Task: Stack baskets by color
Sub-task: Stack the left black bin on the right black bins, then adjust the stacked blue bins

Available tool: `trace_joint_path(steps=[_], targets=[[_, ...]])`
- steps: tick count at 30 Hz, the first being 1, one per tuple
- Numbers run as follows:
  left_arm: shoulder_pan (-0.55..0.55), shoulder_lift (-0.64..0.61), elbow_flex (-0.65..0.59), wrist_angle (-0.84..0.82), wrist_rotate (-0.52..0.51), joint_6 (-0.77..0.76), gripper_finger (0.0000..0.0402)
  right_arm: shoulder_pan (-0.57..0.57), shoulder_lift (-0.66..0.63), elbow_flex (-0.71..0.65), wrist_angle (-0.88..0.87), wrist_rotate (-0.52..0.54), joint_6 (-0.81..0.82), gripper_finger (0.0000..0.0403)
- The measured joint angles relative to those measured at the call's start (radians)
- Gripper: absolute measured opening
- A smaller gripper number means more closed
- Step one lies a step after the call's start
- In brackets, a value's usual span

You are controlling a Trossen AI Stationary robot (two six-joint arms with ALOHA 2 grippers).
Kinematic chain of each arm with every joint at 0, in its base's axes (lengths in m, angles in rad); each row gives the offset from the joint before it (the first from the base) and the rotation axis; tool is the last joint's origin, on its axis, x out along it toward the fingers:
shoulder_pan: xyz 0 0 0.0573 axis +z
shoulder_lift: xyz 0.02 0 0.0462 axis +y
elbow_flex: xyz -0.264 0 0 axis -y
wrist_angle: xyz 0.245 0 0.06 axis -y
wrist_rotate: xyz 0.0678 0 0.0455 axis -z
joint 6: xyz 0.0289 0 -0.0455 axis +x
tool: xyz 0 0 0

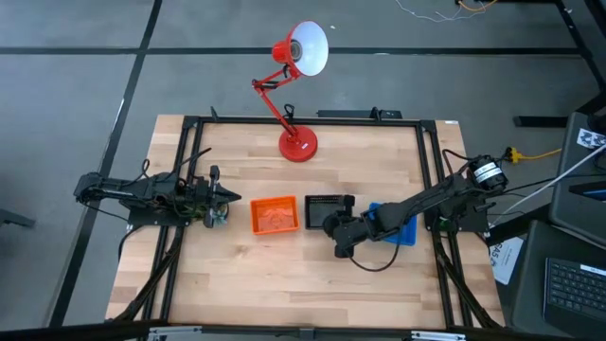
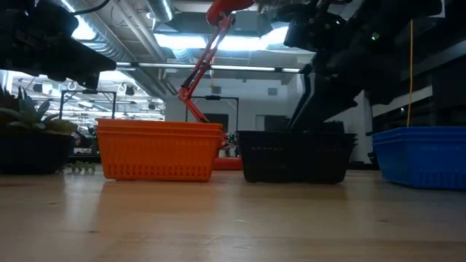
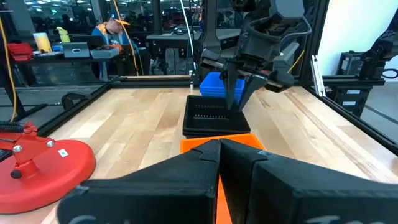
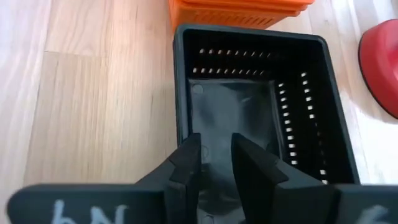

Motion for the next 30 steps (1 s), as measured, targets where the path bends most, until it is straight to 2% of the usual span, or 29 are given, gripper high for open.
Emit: trace_joint_path(steps=[4,6,9,12,16,20,24,26,30], targets=[[0.000,0.000,0.000,0.000,0.000,0.000,0.0001,0.000,0.000,0.029,-0.006,0.004,-0.001,0.0088],[0.000,0.000,0.000,0.000,0.000,0.000,0.0001,0.000,0.000,0.069,-0.034,0.045,0.002,0.0088],[0.000,0.000,0.000,0.000,0.000,0.000,0.0001,0.008,0.000,0.167,-0.192,0.131,0.053,0.0088],[0.000,0.000,0.000,0.000,0.000,0.000,0.0001,0.023,0.000,0.299,-0.471,0.142,0.248,0.0088],[0.000,0.000,0.000,0.000,0.000,0.000,0.0001,0.074,-0.003,0.459,-0.906,0.001,0.666,0.0088],[0.000,0.000,0.000,-0.001,0.000,0.000,0.0001,0.191,-0.003,0.529,-1.256,-0.070,0.997,0.0088],[0.000,0.000,0.000,-0.001,0.000,0.000,0.0001,0.316,-0.062,0.474,-1.207,-0.143,1.129,0.0088],[0.000,0.000,0.000,0.001,0.000,0.000,0.0001,0.351,-0.083,0.438,-1.263,-0.178,1.270,0.0088],[0.000,0.000,0.000,0.000,0.000,-0.008,0.0001,0.389,-0.182,0.273,-1.225,-0.336,1.417,0.0088]])
